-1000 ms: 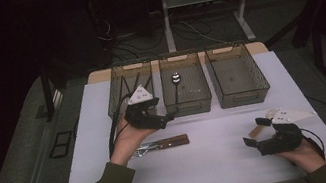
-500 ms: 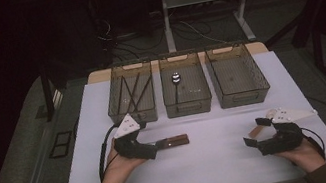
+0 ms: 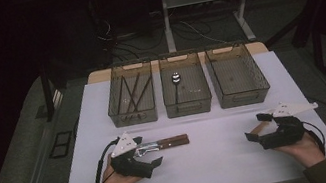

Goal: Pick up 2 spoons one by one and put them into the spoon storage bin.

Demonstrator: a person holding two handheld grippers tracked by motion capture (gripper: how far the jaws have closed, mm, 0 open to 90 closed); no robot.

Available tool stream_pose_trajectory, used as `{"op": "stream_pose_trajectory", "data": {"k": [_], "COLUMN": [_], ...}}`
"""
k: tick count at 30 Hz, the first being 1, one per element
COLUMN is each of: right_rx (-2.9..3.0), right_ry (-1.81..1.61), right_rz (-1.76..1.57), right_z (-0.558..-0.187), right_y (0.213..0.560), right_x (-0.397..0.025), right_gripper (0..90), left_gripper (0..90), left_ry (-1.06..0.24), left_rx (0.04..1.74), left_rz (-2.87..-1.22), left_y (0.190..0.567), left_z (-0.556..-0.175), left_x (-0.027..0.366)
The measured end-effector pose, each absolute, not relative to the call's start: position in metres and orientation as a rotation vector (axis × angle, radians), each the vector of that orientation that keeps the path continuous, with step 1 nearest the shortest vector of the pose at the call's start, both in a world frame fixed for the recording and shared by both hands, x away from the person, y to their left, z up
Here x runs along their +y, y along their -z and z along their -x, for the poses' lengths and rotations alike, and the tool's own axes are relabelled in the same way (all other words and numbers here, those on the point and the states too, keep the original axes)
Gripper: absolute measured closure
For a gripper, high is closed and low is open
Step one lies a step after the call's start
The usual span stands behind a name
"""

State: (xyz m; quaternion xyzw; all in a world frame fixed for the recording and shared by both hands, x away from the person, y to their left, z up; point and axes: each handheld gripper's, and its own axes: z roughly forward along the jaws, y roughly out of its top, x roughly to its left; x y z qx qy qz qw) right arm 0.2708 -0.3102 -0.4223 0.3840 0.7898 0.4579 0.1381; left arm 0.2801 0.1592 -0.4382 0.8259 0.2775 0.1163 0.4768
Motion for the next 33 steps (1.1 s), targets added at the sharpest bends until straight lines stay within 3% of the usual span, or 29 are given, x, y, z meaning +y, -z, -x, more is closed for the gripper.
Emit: {"op": "stream_pose_trajectory", "data": {"k": [11, 21, 33], "right_rx": [2.222, 2.191, 2.194], "right_ry": [-1.206, -1.172, -1.148], "right_rz": [-1.220, -1.291, -1.431], "right_z": [-0.308, -0.332, -0.335], "right_y": [0.411, 0.410, 0.423], "right_x": [-0.340, -0.372, -0.395], "right_gripper": [16.5, 28.8, 37.9], "left_gripper": [0.0, 0.0, 0.0], "left_ry": [-0.260, -0.266, -0.252], "left_rx": [0.706, 0.692, 0.693], "left_rz": [-2.019, -2.035, -2.022], "left_y": [0.437, 0.438, 0.438], "left_z": [-0.281, -0.281, -0.282], "left_x": [0.158, 0.158, 0.160]}}
